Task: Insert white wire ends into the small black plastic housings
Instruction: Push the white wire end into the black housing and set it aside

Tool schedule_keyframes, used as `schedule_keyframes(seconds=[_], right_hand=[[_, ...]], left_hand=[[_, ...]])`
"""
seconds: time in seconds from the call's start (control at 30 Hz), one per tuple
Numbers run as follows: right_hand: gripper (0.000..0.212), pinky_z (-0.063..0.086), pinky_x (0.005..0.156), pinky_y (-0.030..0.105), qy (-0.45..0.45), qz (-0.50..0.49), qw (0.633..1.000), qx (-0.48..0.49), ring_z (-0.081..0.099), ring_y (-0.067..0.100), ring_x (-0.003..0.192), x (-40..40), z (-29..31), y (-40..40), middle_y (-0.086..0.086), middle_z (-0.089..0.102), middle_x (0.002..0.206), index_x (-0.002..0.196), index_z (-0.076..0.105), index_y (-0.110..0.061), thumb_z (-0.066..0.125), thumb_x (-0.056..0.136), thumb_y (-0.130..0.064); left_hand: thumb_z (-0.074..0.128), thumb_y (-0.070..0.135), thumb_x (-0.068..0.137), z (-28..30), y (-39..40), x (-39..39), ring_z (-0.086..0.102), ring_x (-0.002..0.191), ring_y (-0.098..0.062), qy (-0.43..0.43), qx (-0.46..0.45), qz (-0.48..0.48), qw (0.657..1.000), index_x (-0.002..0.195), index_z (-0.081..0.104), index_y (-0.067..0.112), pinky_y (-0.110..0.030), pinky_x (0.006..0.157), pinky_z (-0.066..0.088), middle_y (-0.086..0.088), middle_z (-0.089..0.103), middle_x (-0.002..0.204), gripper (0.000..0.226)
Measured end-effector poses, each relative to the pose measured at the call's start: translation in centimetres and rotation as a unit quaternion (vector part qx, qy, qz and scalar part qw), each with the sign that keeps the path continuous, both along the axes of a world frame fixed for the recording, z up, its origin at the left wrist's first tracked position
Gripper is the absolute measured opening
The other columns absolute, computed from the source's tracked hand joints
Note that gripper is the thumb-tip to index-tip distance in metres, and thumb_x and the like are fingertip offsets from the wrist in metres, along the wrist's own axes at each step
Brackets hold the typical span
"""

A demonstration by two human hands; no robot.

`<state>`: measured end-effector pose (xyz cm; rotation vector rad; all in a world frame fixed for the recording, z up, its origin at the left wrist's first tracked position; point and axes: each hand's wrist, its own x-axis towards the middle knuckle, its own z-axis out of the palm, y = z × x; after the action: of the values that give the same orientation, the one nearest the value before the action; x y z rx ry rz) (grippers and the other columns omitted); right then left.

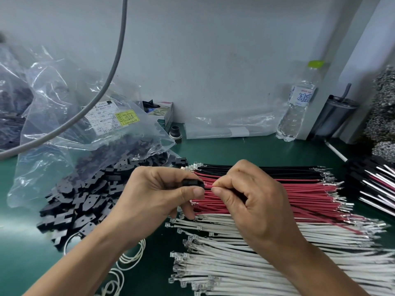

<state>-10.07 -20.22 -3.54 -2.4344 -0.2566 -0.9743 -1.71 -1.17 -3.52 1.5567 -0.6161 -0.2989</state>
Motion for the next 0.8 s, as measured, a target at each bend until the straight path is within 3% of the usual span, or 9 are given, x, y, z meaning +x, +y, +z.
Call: schedule_keyframes(seconds=[0.13, 0.33, 0.4, 0.5, 0.6, 0.8], right_hand=[[0.015, 0.05, 0.059, 0.029, 0.036, -0.022, 0.999, -0.028, 0.058, 0.006, 0.07, 0.0, 1.0, -0.7, -0.015, 0.057, 0.081, 0.084, 0.074, -0.025, 0.068, 0.093, -0.034], [0.004, 0.043, 0.07, 0.019, 0.073, -0.058, 0.99, -0.109, 0.053, 0.002, 0.087, -2.1, 4.2, -1.3, -0.02, 0.055, 0.089, 0.089, 0.07, -0.037, 0.071, 0.087, -0.039], [0.013, 0.047, 0.071, 0.023, 0.16, -0.022, 0.98, -0.119, 0.056, -0.002, 0.086, -3.4, 4.3, -0.8, -0.022, 0.057, 0.087, 0.083, 0.067, -0.038, 0.065, 0.081, -0.051], [0.037, 0.043, 0.08, 0.021, 0.286, 0.0, 0.947, -0.145, 0.051, -0.01, 0.093, -4.8, 2.5, 0.5, -0.028, 0.055, 0.102, 0.104, 0.062, -0.046, 0.06, 0.078, -0.072], [0.03, 0.035, 0.075, 0.012, 0.322, -0.003, 0.941, -0.105, 0.049, -0.011, 0.096, -5.0, 1.8, 0.9, -0.03, 0.051, 0.111, 0.104, 0.061, -0.046, 0.066, 0.081, -0.065], [0.01, 0.039, 0.075, 0.014, 0.301, -0.009, 0.946, -0.117, 0.048, -0.009, 0.096, -4.6, 2.1, 0.7, -0.032, 0.049, 0.11, 0.095, 0.056, -0.038, 0.06, 0.092, -0.047]], left_hand=[[0.084, 0.03, 0.073, 0.0, -0.4, 0.0, 0.071, 0.054, -0.023, -0.01, 0.001, 0.013, 1.0, 0.09, 0.082, 0.023, -0.025, 0.046, 0.047, -0.011, 0.076, 0.07, 0.019], [0.082, 0.028, 0.077, -0.1, -0.5, 0.0, 0.069, 0.051, -0.022, -0.022, -0.018, 0.045, 0.999, 0.088, 0.082, 0.022, -0.024, 0.044, 0.045, -0.008, 0.078, 0.075, 0.013], [0.082, 0.028, 0.077, -0.1, -0.5, 0.1, 0.069, 0.052, -0.022, -0.021, -0.024, 0.049, 0.998, 0.089, 0.082, 0.02, -0.022, 0.043, 0.047, -0.007, 0.079, 0.078, 0.014], [0.083, 0.027, 0.078, -0.3, -0.8, -0.1, 0.069, 0.051, -0.022, -0.02, -0.024, 0.046, 0.998, 0.089, 0.081, 0.02, -0.021, 0.043, 0.046, -0.006, 0.078, 0.075, 0.014], [0.084, 0.027, 0.078, -0.5, -0.9, -0.2, 0.068, 0.05, -0.02, -0.017, -0.024, 0.045, 0.999, 0.088, 0.081, 0.021, -0.021, 0.042, 0.045, -0.006, 0.076, 0.069, 0.013], [0.085, 0.031, 0.075, -0.5, -0.6, -0.1, 0.07, 0.052, -0.023, -0.01, -0.028, 0.054, 0.998, 0.09, 0.081, 0.023, -0.022, 0.043, 0.048, -0.008, 0.077, 0.074, 0.018]])
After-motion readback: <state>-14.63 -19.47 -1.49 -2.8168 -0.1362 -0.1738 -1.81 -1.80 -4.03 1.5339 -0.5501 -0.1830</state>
